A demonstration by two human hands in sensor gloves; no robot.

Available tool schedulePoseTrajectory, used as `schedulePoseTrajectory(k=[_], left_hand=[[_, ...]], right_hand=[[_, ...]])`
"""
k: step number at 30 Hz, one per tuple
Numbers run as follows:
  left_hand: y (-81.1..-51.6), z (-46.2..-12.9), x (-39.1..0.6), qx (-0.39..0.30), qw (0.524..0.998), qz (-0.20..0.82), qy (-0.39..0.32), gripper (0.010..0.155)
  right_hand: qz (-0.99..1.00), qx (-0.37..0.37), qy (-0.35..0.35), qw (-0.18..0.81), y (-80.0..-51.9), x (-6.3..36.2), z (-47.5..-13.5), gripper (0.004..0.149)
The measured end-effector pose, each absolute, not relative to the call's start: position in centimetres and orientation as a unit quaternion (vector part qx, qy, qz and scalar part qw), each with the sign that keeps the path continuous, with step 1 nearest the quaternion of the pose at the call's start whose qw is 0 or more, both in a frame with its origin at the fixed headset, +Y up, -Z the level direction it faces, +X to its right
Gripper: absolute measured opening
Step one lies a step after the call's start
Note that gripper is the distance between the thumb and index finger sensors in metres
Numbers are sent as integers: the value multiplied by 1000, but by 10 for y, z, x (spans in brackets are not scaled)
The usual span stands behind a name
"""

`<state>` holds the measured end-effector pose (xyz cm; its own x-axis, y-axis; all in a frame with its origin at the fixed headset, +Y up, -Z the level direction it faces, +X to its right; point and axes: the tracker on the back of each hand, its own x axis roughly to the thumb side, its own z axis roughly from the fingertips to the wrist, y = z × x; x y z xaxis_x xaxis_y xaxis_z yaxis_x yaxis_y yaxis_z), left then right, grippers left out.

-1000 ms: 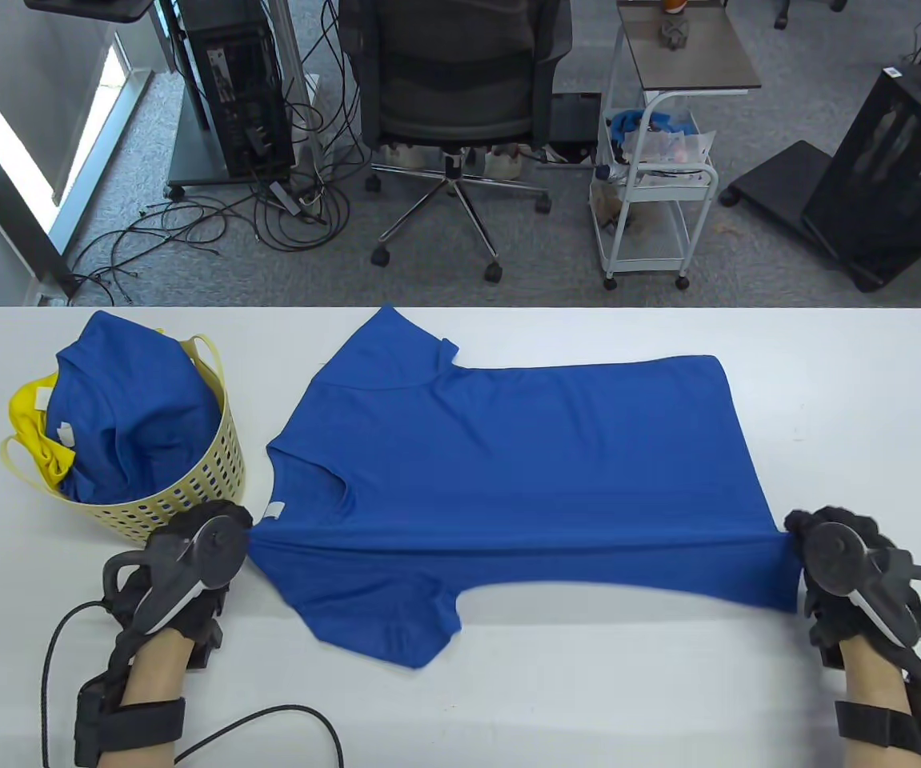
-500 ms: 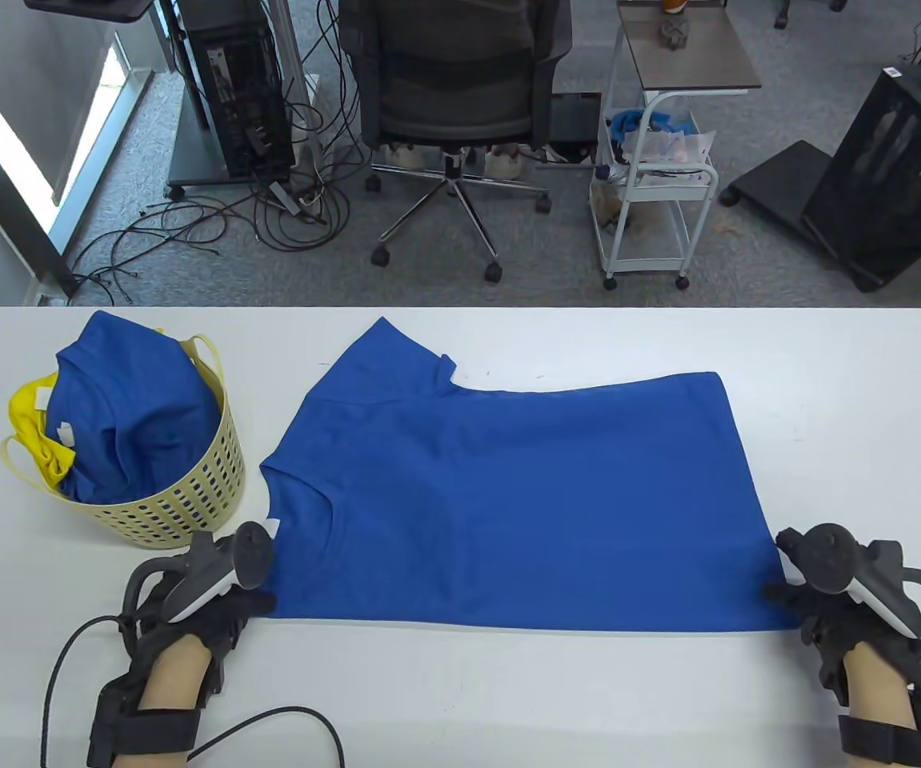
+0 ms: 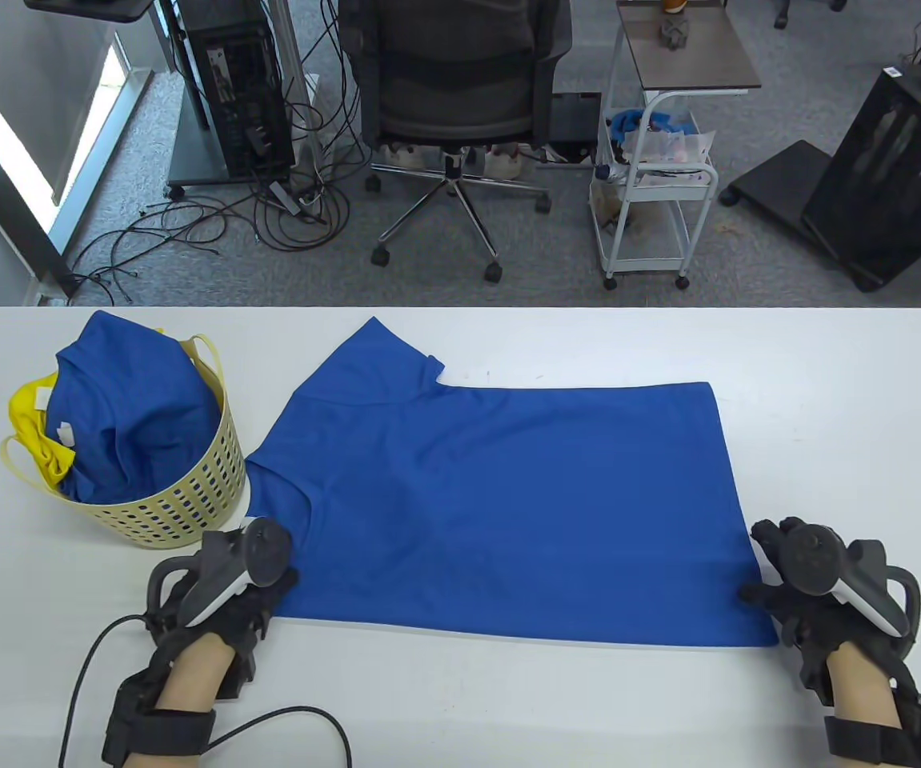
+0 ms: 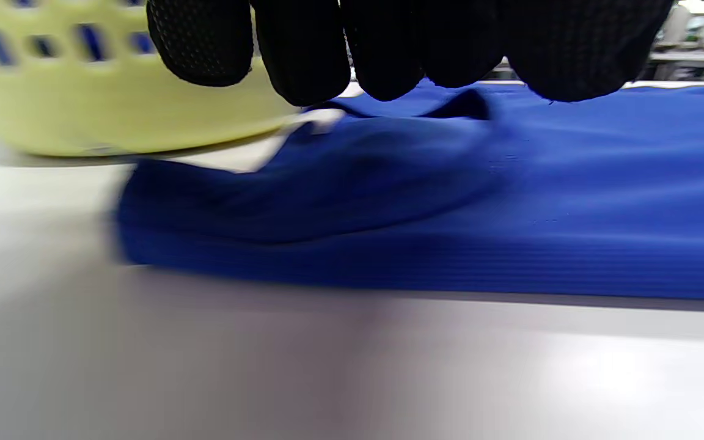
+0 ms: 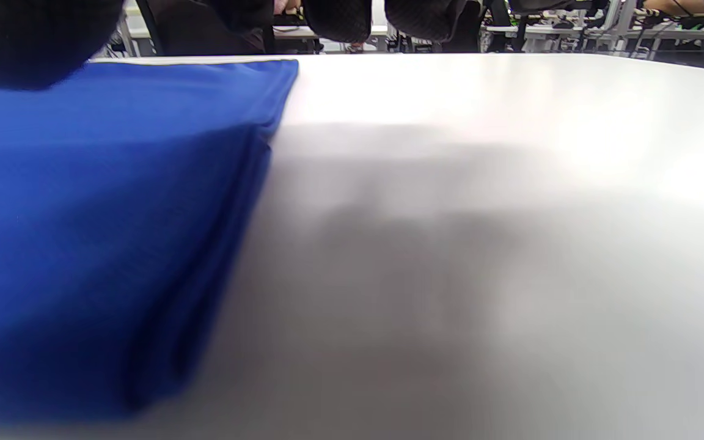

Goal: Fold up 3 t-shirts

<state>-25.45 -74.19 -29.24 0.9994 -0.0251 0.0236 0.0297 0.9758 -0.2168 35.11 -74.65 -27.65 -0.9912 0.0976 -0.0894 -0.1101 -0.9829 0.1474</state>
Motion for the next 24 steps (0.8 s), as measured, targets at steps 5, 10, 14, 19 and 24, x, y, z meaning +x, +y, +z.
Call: schedulePoseTrajectory(k=[5, 10, 14, 19, 24], left_hand=[[-731, -283, -160, -141, 985, -13, -96, 61], [-741, -278, -76, -200, 973, -12, -116, 60], [-765, -276, -40, -242, 960, -66, -120, 60], [-771, -269, -39, -221, 964, -88, -121, 61], [-770, -260, -34, -172, 969, -86, -153, 52]], right_hand=[[996, -22, 60, 58, -739, 344, -276, 78], [996, -16, 57, 73, -738, 344, -274, 79], [995, -7, 55, 85, -736, 343, -271, 79], [995, 1, 59, 82, -738, 337, -273, 79], [994, 2, 61, 86, -738, 334, -272, 78]])
